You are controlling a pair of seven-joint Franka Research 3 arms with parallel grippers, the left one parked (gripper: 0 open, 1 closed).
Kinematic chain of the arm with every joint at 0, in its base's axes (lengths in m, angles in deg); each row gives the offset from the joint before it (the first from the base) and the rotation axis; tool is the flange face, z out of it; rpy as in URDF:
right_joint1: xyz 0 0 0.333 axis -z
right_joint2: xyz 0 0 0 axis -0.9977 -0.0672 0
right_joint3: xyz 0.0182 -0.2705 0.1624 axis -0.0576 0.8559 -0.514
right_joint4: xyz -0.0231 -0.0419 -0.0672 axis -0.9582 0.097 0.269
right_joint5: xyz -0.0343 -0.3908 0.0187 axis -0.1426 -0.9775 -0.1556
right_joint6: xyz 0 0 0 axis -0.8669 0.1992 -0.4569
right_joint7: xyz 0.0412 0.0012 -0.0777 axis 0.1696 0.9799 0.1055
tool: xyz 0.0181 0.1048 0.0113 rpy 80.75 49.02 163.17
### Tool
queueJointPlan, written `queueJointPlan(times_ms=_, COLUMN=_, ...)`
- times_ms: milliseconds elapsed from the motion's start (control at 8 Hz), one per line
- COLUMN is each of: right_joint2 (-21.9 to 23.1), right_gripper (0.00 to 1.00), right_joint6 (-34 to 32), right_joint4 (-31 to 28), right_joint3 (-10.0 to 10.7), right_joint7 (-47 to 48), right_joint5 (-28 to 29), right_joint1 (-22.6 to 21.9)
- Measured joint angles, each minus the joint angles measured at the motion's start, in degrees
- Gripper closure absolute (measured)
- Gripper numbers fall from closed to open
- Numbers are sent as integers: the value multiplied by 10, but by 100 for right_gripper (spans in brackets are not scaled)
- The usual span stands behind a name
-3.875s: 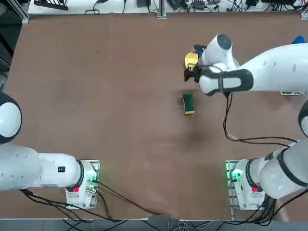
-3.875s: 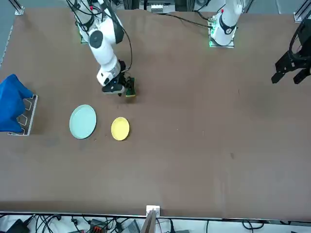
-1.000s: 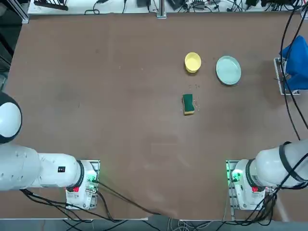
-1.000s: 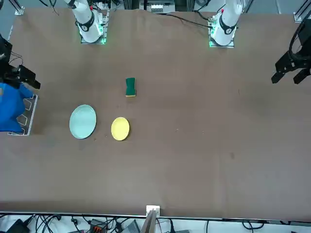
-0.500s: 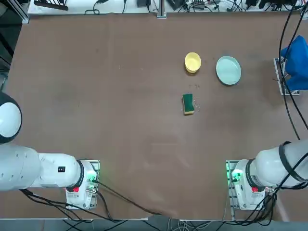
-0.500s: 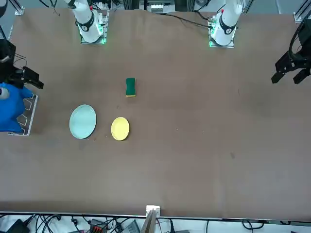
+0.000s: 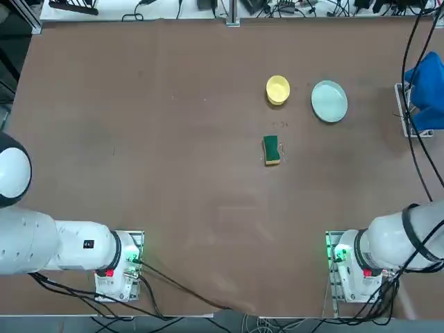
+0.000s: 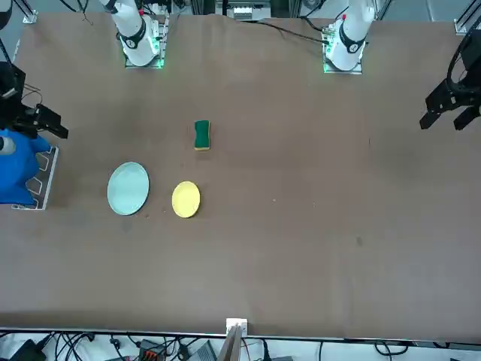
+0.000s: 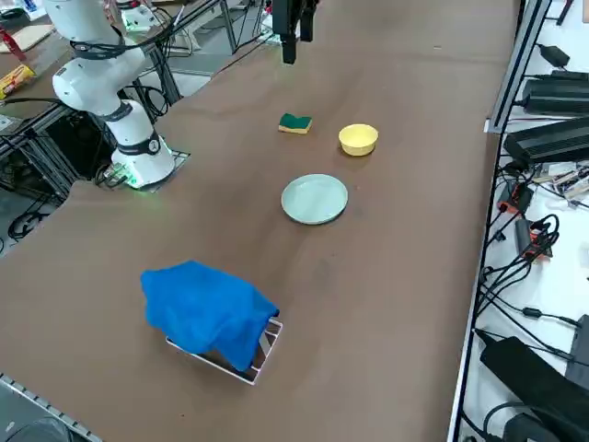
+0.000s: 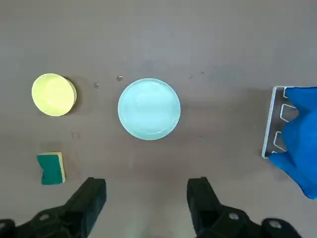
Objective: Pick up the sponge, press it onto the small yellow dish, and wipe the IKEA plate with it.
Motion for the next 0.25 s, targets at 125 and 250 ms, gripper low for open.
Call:
queueJointPlan(times_ms=125, right_joint2=0, right_gripper=0, right_joint6=0, right_joint4=0, right_joint3=0, right_joint7=0, right_joint5=0, right_joint1=0)
queueJointPlan(times_ms=250, right_joint2=0, right_gripper=0, right_joint6=0, right_joint4=0, right_joint3=0, right_joint7=0, right_joint5=0, right_joint1=0)
